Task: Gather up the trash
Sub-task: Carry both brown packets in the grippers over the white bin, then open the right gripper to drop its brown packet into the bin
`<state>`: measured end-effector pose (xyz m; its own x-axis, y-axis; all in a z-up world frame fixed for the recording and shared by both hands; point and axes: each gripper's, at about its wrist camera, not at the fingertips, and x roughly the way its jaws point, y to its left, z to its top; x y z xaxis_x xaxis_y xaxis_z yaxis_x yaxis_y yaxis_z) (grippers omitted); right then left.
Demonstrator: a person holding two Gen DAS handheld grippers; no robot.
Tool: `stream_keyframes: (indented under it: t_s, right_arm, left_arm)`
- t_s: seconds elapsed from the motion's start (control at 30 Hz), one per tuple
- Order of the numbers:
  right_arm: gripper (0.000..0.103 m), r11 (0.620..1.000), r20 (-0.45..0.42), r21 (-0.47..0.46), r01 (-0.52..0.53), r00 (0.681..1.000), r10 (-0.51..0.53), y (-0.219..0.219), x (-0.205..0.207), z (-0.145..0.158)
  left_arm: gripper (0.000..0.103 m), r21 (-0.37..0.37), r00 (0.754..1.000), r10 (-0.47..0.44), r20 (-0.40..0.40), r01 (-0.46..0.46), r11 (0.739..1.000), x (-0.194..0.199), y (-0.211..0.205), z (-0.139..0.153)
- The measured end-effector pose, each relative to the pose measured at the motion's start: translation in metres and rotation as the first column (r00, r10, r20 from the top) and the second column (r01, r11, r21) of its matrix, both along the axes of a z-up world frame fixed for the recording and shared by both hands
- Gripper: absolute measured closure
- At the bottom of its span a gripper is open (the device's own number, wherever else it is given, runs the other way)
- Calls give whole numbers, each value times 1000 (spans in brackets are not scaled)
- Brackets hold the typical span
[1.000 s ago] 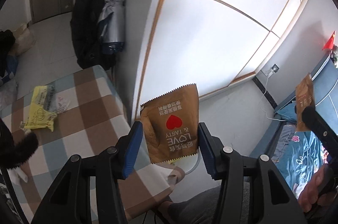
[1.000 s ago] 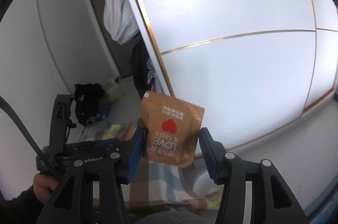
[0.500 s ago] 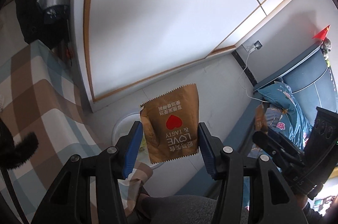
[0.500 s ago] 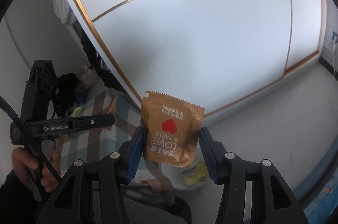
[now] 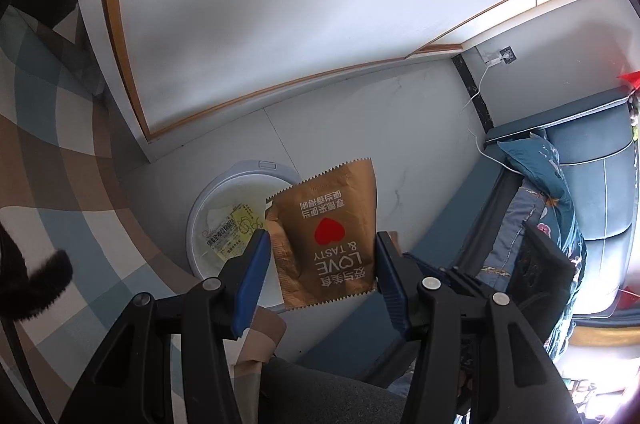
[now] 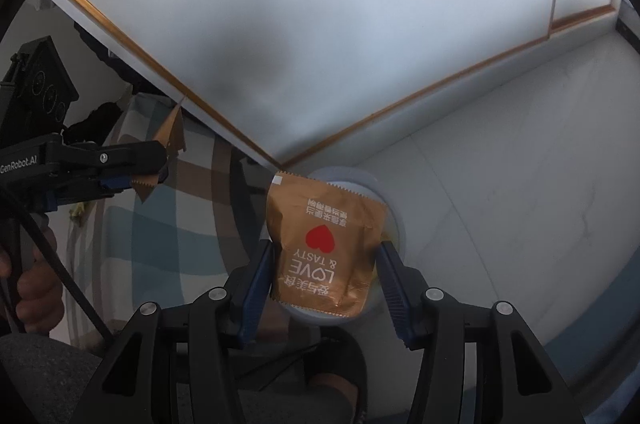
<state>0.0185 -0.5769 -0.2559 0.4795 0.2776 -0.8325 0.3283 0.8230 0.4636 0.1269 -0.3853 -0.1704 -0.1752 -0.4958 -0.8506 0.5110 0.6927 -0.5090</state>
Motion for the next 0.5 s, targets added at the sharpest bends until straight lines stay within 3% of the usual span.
stream_keyframes:
  t_s: [0.2, 0.5]
  right_arm:
    - [51, 996, -111, 75, -44, 992, 52, 15, 19, -57]
    - [46, 991, -162, 119, -67, 983, 86, 20, 29, -90]
  left_arm:
    - [55, -3, 996, -18, -86, 18, 1000, 0, -9, -15]
    - [55, 36, 991, 6, -134, -2, 999, 4, -11, -36]
